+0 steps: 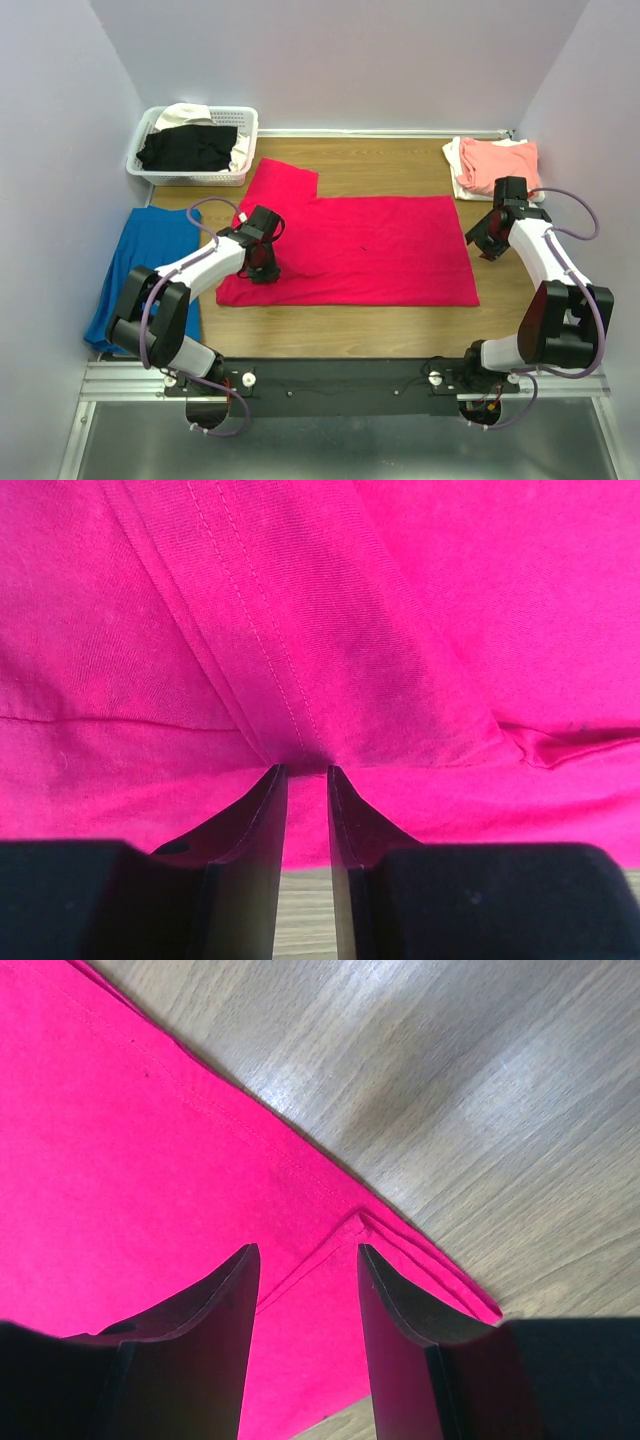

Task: Fold and stack the t-shirts
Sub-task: Fold the flattened tshirt in 1/3 of the way

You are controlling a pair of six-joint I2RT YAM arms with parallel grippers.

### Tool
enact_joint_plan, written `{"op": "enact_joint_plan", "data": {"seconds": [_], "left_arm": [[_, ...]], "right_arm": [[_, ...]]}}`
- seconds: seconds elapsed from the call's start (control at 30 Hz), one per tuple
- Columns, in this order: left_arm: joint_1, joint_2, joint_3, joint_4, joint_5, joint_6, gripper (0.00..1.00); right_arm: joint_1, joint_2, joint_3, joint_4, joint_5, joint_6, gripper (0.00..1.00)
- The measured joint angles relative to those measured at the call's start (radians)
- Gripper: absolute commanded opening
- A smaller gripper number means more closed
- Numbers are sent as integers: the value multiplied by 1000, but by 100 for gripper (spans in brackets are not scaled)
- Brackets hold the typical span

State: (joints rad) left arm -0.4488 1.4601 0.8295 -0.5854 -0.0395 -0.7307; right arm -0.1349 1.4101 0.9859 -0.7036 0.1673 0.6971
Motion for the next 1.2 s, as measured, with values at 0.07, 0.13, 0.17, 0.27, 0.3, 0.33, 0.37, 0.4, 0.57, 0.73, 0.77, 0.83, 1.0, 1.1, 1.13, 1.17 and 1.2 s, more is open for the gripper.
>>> {"op": "enact_joint_plan", "data": {"seconds": [0.07,0.13,0.17,0.27,0.3,0.33,0.37,0.4,0.57,0.73,0.77,0.83,1.0,1.1,1.13,1.17,1.2], "left_arm": [[-2,8,0,0,0,-1,28],[-5,19,0,1,0,-4,25],[-8,24,0,1,0,-5,20],[-12,37,0,1,-1,-7,6],[-13,38,1,0,-2,-10,3],[-13,38,3,-1,-2,-11,0],[-13,39,7,-3,-2,-13,0],[-15,40,12,-5,-3,-15,0],[-20,44,41,-26,-14,-14,0],[-24,43,125,-63,-46,-14,0],[-24,43,138,-66,-51,-13,0],[-25,43,176,-76,-64,-9,0],[-25,59,264,-79,-88,21,0],[-25,119,322,-57,-95,45,0],[-25,162,350,-44,-96,56,0],[-26,185,362,-36,-97,60,0],[-27,215,378,-31,-98,68,0]], "right_arm": [[0,0,0,0,0,-1,52],[0,0,0,0,0,-2,52],[0,0,0,0,0,-2,52],[0,2,0,0,0,-2,52],[0,2,0,0,0,-2,52],[0,3,0,0,0,-2,52],[0,2,0,0,0,-2,51],[0,3,0,0,0,-2,51],[0,2,-7,0,0,-3,51],[0,2,-12,0,0,-2,51],[0,2,-13,0,0,-2,51],[0,2,-13,0,0,-2,51],[0,2,-13,0,0,-2,50],[0,3,-13,0,0,-2,50],[0,3,-13,0,0,-2,50],[0,3,-13,0,0,-2,50],[0,3,-13,0,0,-2,50]]}}
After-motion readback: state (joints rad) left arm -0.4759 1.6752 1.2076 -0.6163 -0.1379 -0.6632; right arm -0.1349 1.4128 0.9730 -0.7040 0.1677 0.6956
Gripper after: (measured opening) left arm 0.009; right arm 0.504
